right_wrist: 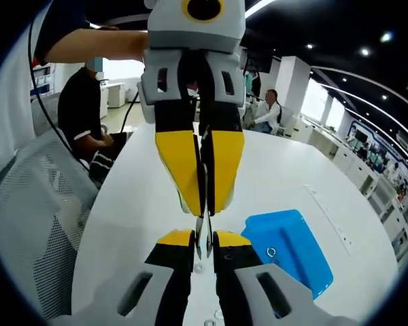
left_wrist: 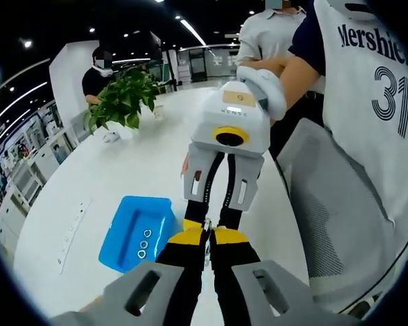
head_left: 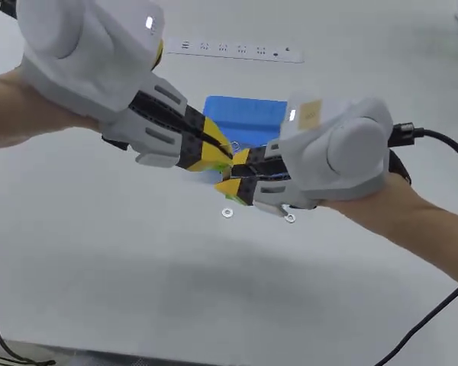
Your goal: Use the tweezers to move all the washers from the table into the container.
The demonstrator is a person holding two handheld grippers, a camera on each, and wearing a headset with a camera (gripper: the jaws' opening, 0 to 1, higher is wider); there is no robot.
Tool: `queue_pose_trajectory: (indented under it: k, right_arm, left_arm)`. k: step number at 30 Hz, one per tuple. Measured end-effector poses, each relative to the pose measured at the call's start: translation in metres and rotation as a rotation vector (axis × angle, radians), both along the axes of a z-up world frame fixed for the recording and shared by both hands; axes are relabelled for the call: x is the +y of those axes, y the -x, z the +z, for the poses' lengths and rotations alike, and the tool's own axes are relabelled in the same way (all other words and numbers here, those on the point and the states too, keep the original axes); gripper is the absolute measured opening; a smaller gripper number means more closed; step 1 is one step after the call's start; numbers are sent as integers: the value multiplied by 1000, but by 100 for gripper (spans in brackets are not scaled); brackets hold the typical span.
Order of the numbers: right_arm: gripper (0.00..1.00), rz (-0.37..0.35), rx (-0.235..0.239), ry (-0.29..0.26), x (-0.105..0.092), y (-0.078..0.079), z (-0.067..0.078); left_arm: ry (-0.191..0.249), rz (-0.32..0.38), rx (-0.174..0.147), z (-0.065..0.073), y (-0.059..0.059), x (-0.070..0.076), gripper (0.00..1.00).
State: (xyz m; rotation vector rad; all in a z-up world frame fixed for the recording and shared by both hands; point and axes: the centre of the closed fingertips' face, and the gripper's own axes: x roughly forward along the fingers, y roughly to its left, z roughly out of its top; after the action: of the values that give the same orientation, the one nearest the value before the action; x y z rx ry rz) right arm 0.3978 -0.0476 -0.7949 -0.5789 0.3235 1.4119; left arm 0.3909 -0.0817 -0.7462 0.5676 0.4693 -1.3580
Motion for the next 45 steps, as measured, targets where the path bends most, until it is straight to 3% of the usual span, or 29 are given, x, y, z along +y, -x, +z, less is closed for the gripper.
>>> queue_pose_trajectory:
  k: [2,21,31,45]
  right_arm:
    - [12,-4,19,-18,1,2,-2]
    - [12,1,74,19,4,3,-35]
    - [12,-6,94,29,3,0,-46]
    - [12,-20,103,28,2,-4,-50]
  left_arm:
    - [0,-3,0,-1,1,0,6]
    - [4,13,59,-34,-1,6,6]
    - [7,18,70,-41,0,0,6]
    - [18,20,69,-42,-1,-9,6]
